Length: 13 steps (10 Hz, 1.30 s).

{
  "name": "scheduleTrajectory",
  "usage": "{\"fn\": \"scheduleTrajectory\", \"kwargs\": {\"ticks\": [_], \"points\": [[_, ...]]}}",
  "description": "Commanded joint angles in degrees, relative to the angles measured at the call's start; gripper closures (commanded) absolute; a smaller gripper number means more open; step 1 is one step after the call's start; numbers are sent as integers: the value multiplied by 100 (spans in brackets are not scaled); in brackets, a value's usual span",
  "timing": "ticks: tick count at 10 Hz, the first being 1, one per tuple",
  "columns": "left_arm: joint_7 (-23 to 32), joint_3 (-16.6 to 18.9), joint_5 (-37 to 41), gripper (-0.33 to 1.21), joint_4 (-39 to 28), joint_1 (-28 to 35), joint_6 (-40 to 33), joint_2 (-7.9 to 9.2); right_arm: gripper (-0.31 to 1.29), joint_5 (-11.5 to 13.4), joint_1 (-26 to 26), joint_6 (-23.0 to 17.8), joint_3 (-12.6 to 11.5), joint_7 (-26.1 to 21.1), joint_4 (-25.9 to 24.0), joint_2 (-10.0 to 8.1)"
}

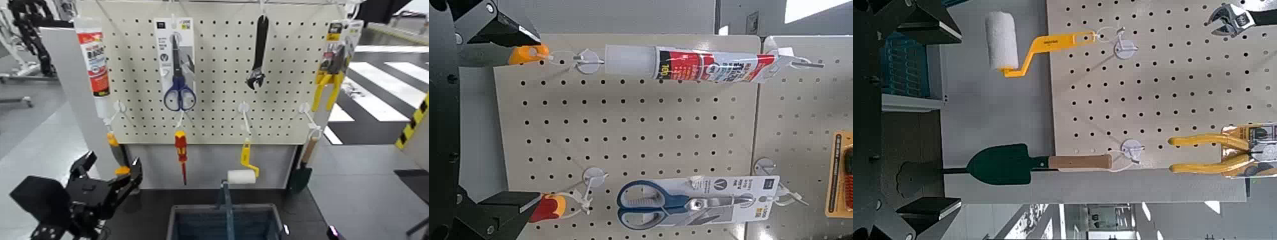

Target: Grasp the handle of the crate.

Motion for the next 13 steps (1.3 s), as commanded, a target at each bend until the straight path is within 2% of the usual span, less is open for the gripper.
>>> {"fn": "scheduleTrajectory", "kwargs": {"ticks": [1, 4, 6, 7, 9, 11, 13], "points": [[-7, -4, 26, 19, 17, 7, 1, -12, 15, 0, 0, -9, 0, 1, 5, 0], [-7, -4, 79, 19, 17, 7, 19, -12, 15, 0, 0, -9, 0, 1, -4, -9], [-165, -39, 474, 19, 78, -19, 353, 23, 15, 0, -9, -9, 9, 1, 5, -9], [-394, -92, 887, 19, 237, -81, 529, 85, 15, 0, -18, -9, 9, 1, 14, -9], [-921, -118, 1766, 19, 474, -292, 1337, 243, 15, 0, -36, 9, 27, 9, 23, -44], [-1325, -127, 2443, 19, 729, -485, 1953, 313, 15, -9, -53, 27, 35, 9, 23, -70], [-1844, -250, 3260, 19, 1072, -731, 2418, 550, 15, -9, -71, 53, 53, 18, 23, -88]]}}
